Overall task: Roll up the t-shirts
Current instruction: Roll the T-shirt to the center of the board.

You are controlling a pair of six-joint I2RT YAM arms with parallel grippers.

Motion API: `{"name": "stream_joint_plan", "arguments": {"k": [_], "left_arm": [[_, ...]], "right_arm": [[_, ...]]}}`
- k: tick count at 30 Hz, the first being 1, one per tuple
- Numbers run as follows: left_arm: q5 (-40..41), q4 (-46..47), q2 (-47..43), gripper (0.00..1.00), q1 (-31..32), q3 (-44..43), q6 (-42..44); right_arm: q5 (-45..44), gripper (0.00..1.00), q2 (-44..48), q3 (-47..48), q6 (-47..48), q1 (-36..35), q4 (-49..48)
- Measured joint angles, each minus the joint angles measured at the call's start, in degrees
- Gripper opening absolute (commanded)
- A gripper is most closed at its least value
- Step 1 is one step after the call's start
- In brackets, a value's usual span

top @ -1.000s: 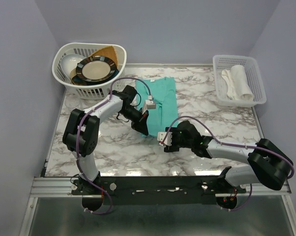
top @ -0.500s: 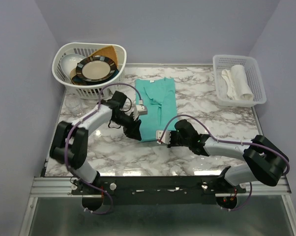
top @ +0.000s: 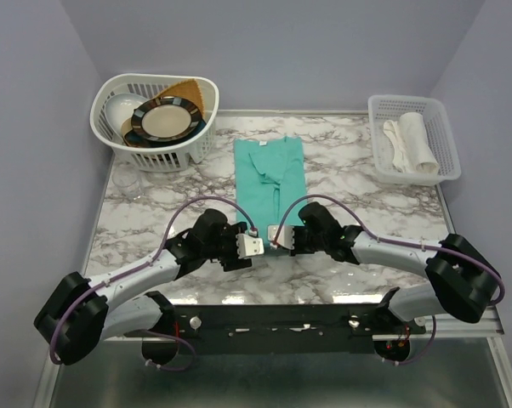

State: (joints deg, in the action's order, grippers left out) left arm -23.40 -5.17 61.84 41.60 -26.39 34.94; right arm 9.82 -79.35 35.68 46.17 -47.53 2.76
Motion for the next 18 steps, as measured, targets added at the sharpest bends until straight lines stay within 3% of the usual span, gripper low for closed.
{"name": "stream_joint_plan", "arguments": {"k": [8, 12, 18], "left_arm": [[10.0, 14.2, 4.4, 0.74, 2.6, 3.3, 3.0], [11.6, 16.9, 6.2, 0.71, 3.1, 3.4, 5.2], [11.0, 17.5, 6.4, 0.55, 3.9, 3.4, 9.8]], "right_arm": [[0.5, 0.09, 1.9, -0.2, 0.0, 0.0, 1.0], [1.0, 0.09, 2.1, -0.2, -0.1, 0.0, 1.5], [1.6, 0.09, 2.1, -0.3, -0.5, 0.1, 1.7]]}}
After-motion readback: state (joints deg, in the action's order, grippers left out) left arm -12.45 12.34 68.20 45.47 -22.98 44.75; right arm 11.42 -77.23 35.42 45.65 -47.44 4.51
